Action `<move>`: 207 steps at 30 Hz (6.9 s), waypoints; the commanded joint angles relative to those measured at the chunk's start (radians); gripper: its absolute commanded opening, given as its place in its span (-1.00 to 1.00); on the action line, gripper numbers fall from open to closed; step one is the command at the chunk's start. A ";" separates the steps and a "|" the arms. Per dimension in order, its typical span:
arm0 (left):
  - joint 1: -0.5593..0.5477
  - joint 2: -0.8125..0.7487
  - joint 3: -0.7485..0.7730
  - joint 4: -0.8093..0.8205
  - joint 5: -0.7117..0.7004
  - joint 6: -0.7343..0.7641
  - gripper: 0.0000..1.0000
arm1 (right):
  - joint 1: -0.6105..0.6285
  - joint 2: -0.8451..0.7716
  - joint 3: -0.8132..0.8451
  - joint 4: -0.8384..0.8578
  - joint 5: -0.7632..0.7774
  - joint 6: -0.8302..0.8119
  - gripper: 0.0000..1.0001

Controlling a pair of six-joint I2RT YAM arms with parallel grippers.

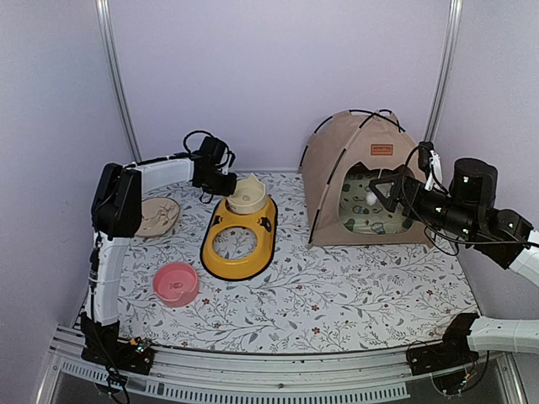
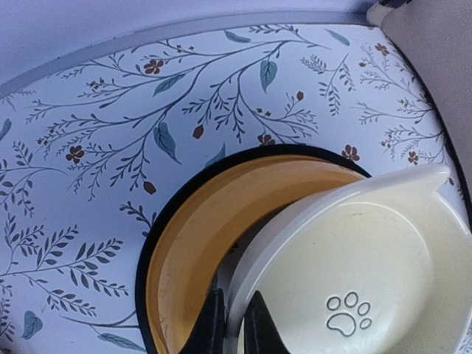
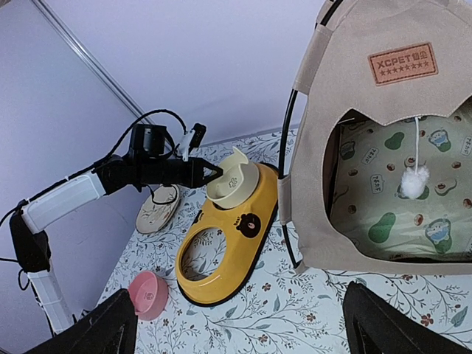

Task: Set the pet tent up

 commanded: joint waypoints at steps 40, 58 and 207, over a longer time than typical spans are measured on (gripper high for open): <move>0.022 0.032 0.081 -0.012 -0.069 0.035 -0.47 | 0.000 -0.031 -0.013 -0.008 0.004 0.020 0.98; 0.027 0.102 0.134 -0.039 -0.062 0.055 -0.53 | 0.000 -0.032 -0.014 -0.017 0.008 0.024 0.98; -0.022 -1.327 -1.547 0.032 -0.185 -0.799 -0.08 | 0.000 0.065 -0.128 0.194 0.017 -0.015 0.98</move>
